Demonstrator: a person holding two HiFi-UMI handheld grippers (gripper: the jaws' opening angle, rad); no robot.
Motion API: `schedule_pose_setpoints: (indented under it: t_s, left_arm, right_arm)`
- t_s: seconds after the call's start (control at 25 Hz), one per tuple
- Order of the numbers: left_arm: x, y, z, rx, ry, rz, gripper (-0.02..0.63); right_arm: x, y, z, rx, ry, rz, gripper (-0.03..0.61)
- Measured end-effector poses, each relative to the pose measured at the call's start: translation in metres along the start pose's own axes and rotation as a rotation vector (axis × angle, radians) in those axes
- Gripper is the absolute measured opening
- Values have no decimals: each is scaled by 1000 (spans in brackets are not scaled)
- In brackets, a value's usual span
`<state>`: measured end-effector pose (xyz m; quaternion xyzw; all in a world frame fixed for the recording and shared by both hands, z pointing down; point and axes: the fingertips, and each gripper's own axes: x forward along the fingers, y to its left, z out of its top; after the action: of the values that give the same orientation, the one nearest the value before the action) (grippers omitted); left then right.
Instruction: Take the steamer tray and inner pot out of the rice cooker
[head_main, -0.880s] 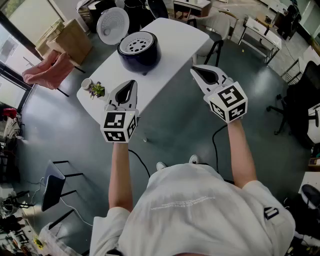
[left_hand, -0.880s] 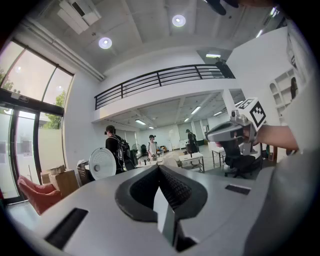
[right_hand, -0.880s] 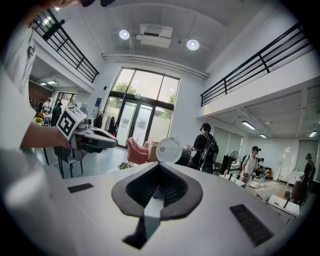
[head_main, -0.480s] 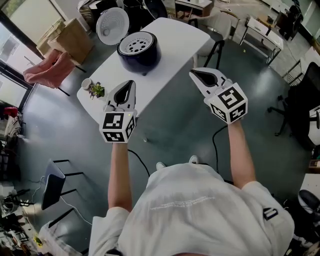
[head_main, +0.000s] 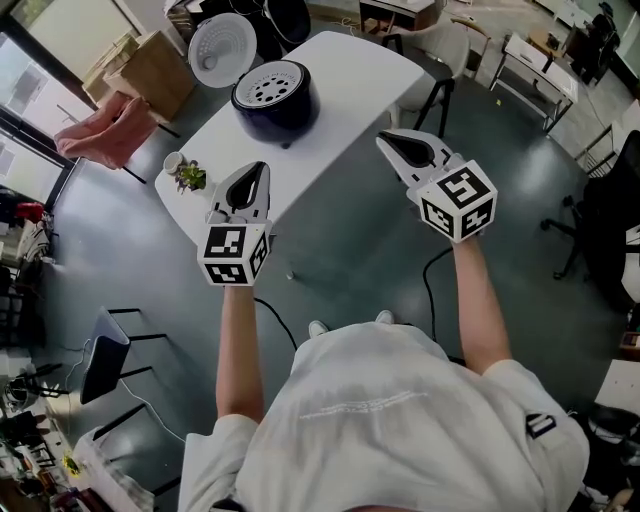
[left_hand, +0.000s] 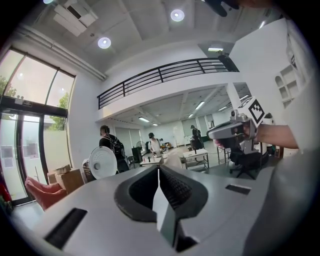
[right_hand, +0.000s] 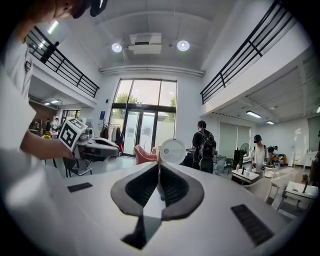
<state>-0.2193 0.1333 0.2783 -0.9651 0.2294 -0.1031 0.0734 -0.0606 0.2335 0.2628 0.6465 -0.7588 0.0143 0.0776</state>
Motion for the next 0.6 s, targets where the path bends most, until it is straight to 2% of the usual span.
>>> schedule_pose_setpoints:
  t_s: [0.2, 0.36, 0.44, 0.6]
  left_arm:
    - [7, -24, 0, -5, 11, 33, 24]
    - [12, -41, -2, -14, 26, 43, 138]
    - [14, -51, -1, -14, 31, 45, 146]
    - [18, -71, 1, -25, 39, 45, 179]
  right_arm:
    - [-10, -18, -10, 65, -11, 72, 99]
    - [-20, -25, -18, 82, 2, 129, 176]
    - [-26, -30, -20, 85, 6, 147, 198]
    - [-37, -45, -26, 88, 2, 151, 202]
